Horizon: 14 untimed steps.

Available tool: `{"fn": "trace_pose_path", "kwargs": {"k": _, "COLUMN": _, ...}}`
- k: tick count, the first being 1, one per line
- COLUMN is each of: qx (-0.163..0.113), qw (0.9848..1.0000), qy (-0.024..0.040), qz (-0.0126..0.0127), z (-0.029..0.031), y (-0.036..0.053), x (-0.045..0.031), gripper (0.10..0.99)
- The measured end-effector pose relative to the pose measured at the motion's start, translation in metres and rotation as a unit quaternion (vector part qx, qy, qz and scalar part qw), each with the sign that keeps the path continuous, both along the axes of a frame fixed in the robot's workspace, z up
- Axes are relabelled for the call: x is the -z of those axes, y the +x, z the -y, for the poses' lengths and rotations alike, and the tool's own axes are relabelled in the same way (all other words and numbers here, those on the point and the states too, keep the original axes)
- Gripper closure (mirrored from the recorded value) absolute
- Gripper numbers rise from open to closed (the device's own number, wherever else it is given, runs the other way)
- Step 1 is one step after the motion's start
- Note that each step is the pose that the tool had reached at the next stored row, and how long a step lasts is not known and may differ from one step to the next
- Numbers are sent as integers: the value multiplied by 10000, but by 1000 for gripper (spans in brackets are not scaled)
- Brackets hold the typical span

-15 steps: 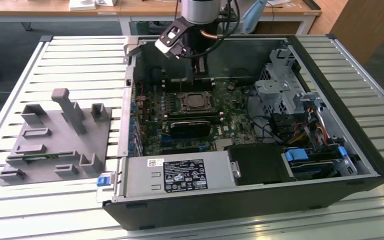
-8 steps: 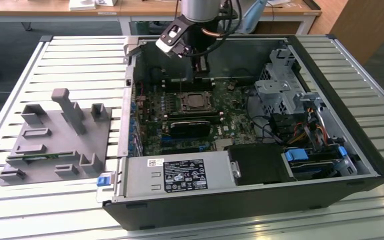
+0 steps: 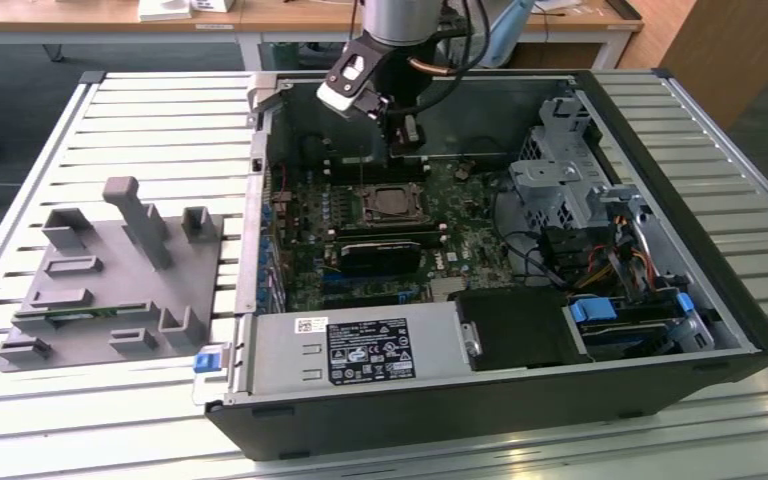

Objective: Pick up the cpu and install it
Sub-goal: 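Install the first cpu locking lever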

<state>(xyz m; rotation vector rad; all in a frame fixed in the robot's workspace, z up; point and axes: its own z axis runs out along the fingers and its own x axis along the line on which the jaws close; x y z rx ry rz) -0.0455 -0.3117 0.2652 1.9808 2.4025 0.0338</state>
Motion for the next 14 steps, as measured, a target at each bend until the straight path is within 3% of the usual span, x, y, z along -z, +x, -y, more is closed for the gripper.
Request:
{"fn": "trace_pose_path", "kwargs": {"k": 7, "qx": -601, "qw": 9982, "qy": 0, "qz": 0, "z": 0, "y": 0, "x": 1, "gripper": 980}}
{"fn": "trace_pose_path", "kwargs": {"k": 14, "qx": -1239, "qw": 9923, "qy": 0, "qz": 0, "z": 0, "y": 0, "x": 4, "gripper": 980}}
